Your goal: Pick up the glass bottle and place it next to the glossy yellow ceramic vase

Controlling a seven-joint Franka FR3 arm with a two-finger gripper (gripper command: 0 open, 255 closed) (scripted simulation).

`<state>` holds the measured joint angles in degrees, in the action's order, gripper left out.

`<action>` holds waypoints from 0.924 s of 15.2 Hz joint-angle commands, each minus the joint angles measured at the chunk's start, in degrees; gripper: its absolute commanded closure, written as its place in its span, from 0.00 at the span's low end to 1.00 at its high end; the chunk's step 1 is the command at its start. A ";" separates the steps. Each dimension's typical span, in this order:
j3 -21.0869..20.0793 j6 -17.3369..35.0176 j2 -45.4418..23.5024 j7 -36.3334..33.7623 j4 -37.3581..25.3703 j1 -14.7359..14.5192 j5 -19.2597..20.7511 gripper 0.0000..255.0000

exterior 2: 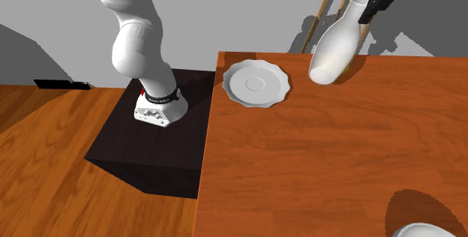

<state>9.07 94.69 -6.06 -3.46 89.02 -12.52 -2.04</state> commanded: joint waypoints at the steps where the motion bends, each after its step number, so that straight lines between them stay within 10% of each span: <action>1: -0.61 0.91 -2.07 -1.34 -1.24 -0.69 -0.27 1.00; 14: -0.69 11.03 -1.78 -1.15 9.16 -0.84 -0.30 1.00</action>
<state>8.39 104.90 -7.90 -4.61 97.37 -13.34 -2.33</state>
